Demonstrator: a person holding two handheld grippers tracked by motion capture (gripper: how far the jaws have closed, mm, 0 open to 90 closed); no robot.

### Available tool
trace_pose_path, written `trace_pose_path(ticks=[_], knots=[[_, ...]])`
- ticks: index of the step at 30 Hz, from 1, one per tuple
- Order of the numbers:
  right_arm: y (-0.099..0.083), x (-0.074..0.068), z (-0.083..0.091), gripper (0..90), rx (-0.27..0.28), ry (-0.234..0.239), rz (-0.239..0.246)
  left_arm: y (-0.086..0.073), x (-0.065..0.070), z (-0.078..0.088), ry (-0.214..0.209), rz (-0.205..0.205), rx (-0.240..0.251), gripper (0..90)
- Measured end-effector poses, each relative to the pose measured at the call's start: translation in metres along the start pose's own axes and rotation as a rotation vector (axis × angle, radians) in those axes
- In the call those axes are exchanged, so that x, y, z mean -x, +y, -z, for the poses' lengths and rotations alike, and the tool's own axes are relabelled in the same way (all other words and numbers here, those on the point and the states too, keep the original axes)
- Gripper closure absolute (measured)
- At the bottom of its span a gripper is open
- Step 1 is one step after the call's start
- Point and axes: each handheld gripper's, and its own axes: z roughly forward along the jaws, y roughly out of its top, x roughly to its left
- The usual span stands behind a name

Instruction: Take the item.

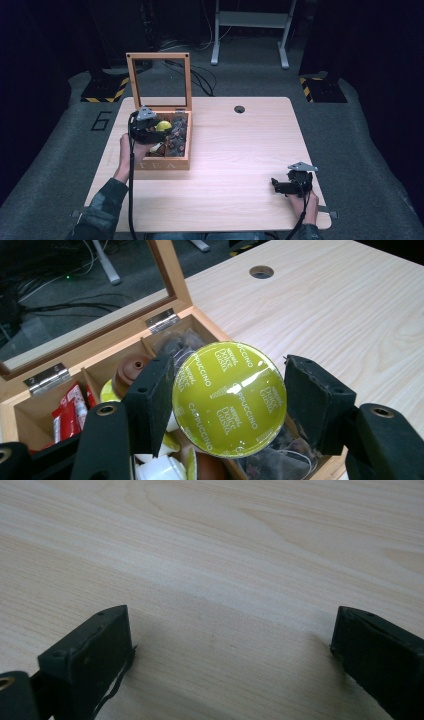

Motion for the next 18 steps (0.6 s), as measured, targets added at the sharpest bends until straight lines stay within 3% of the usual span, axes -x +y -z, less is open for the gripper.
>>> trace_pose_path(ticks=[18], knots=[[0.0, 0.001, 0.001, 2.4, -0.005, -0.002, 0.005, 0.014, 0.022, -0.005, -0.04, -0.038, 0.029, 38.1]])
